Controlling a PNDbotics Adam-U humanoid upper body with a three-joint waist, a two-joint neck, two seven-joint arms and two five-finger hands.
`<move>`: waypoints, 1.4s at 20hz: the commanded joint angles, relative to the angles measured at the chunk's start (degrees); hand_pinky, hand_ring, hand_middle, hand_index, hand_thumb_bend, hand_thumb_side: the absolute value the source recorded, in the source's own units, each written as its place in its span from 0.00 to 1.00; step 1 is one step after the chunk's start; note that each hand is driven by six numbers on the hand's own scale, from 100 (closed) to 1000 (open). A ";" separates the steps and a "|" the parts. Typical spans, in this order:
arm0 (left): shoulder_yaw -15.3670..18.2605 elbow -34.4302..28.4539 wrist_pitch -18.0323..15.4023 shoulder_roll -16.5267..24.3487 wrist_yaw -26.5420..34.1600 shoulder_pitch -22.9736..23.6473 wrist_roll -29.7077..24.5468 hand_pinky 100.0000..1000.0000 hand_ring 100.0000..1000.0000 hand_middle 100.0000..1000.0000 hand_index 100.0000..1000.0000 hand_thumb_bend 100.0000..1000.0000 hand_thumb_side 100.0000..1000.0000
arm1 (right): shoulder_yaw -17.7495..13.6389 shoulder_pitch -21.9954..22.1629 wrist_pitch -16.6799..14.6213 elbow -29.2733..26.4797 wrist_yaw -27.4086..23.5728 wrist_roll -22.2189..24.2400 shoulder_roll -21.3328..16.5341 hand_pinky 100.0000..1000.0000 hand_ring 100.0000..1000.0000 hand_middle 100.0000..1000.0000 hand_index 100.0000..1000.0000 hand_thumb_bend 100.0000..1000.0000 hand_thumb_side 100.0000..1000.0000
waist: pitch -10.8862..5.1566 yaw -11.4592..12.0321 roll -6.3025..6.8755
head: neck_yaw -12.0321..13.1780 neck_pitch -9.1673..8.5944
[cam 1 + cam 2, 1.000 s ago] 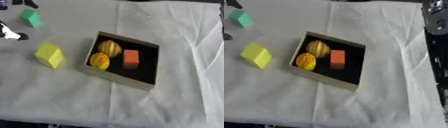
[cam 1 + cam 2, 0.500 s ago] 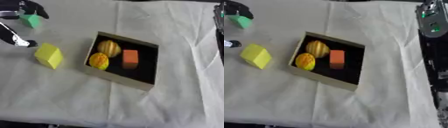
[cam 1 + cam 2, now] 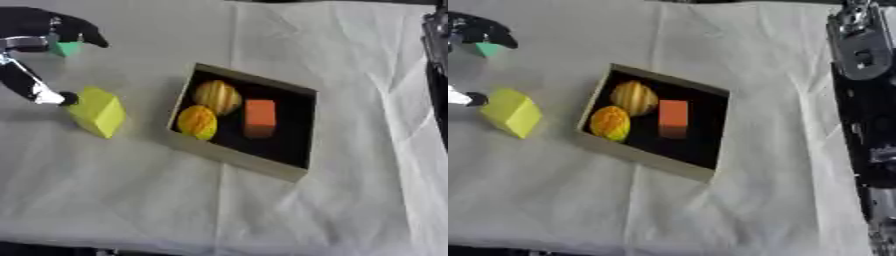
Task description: Pick up objects on the table and place them in the box.
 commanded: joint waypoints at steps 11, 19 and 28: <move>-0.33 -3.03 -10.42 1.82 4.09 0.05 -18.97 0.99 1.00 0.86 0.96 0.26 0.60 | -1.19 0.28 0.50 -2.06 -1.23 -0.97 0.56 0.69 0.69 0.70 0.86 0.00 0.47 | -1.75 -0.07 0.97 | 0.32 0.24; -2.12 -6.87 -11.05 4.05 3.47 2.96 -18.99 0.98 1.00 0.87 0.96 0.28 0.49 | -1.75 1.10 0.80 -2.58 -1.96 -1.73 1.06 0.69 0.69 0.69 0.85 0.00 0.47 | -1.57 -0.30 1.00 | 0.16 0.24; -2.78 -8.77 -10.93 5.05 0.89 4.89 -18.99 0.97 1.00 0.89 0.96 0.35 0.33 | -2.23 2.04 0.95 -3.23 -2.66 -2.25 1.71 0.69 0.68 0.67 0.85 0.00 0.47 | -1.51 -0.45 0.88 | 0.07 0.24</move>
